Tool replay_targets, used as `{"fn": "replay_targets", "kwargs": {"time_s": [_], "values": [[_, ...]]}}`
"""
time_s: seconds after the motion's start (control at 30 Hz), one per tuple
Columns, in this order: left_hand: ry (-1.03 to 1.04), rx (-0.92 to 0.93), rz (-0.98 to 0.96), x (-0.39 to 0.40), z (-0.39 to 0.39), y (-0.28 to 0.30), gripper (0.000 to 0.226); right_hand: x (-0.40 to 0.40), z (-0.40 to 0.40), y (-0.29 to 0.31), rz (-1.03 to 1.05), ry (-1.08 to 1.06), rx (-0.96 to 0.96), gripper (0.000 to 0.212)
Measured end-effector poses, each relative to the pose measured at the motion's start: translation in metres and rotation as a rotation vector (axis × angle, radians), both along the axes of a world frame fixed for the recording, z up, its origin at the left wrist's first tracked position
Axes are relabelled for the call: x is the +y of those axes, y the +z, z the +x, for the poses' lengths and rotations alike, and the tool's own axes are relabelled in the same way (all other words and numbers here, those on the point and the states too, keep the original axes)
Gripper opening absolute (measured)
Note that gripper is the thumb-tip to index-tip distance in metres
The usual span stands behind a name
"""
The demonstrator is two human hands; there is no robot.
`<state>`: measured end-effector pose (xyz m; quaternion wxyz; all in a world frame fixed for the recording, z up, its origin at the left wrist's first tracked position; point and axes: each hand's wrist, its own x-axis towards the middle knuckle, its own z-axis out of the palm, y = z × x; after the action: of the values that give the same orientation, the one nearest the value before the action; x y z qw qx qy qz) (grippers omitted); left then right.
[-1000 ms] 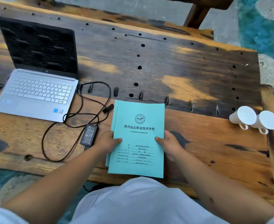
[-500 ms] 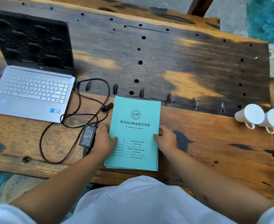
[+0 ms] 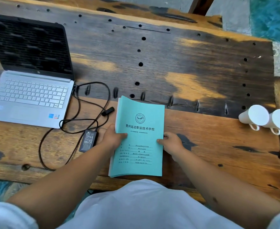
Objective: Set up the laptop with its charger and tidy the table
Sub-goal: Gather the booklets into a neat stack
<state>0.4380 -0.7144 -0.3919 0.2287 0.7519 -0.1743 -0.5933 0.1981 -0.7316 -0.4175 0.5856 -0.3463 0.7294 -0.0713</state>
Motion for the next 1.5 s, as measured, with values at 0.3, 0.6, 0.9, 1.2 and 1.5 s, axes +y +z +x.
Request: {"fn": "replay_targets", "kwargs": {"time_s": [0.3, 0.6, 0.9, 1.2, 1.5], "values": [[-0.153, 0.409, -0.263, 0.034, 0.016, 0.055, 0.040, -0.011, -0.025, 0.039, 0.066, -0.120, -0.637, 0.063], [-0.209, 0.083, -0.519, 0.031, 0.018, 0.062, 0.044, 0.009, -0.015, 0.084, -0.384, -0.015, -0.462, 0.033], [-0.255, -0.035, -0.552, 0.055, 0.026, 0.064, 0.043, 0.048, -0.014, 0.078, -0.567, 0.049, -0.229, 0.038], [-0.383, -0.148, -0.564, 0.054, 0.024, 0.056, 0.038, 0.055, -0.007, 0.071, -0.565, -0.039, -0.242, 0.038], [-0.393, -0.209, -0.545, 0.049, 0.023, 0.039, 0.044, 0.041, -0.008, 0.053, -0.525, 0.093, -0.085, 0.035]]}}
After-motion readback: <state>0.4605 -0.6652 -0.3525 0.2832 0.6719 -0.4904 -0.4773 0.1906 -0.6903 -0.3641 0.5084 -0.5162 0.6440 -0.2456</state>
